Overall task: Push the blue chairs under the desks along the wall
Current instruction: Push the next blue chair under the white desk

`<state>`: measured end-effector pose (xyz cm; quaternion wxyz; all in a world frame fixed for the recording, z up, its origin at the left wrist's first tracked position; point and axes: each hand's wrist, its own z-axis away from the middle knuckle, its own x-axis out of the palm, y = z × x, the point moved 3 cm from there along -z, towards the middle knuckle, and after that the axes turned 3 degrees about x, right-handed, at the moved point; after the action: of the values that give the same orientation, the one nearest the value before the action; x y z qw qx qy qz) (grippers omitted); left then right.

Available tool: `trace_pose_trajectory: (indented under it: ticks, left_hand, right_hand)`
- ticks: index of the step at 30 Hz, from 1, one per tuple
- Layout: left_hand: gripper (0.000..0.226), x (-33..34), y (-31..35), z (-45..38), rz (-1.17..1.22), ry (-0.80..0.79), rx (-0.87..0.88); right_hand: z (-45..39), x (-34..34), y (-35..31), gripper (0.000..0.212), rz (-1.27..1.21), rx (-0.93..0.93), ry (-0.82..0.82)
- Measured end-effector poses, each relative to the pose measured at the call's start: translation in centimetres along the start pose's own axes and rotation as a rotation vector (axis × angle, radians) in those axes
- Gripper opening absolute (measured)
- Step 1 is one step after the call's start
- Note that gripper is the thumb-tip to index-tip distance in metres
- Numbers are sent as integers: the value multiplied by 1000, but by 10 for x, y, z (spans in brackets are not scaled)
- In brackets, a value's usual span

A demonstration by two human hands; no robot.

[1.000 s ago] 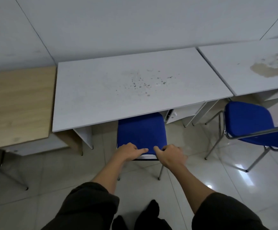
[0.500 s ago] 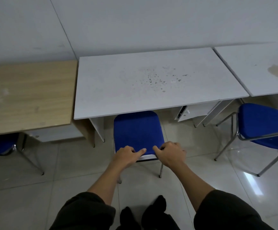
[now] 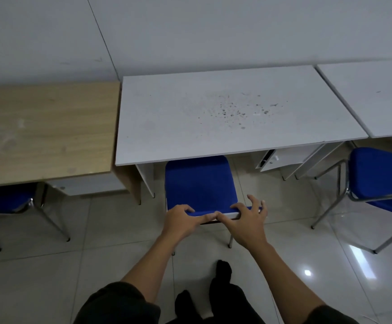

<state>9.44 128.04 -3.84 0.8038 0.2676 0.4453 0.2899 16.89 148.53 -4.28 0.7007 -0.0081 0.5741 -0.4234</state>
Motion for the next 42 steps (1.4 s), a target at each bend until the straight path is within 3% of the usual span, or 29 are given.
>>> trace_pose_trajectory:
  ticks: [10,16,27,32,35,39,42]
  left_hand:
    - [89,-6,37,-73,68,7,-8]
    - [85,-27,67,-117,89,19,-34]
    - [105,-57,99,-192,136,71,-75]
    - [92,-53,93,-195,145,78,-82]
    - [70,-50,98,-189,132,45,-95]
    - [83,-50,107,-173,35,-20,-41]
    - [65,-47,128,-171,16,-82,15]
  right_hand:
    - [-81,-22,-21,79,-36,-16,-23]
    - [-133,-31,-48,91,6,-33,-64]
    - [-220,-39,-88,81,103,-87,-131]
    - [-219,-40,-87,83,119,-111,-123]
    - [-212,-53,-96,87,149,-55,-250]
    - [-204,-73,-107,103,376,-11,-378]
    - [-200,-78,-106,85,499,-108,-334]
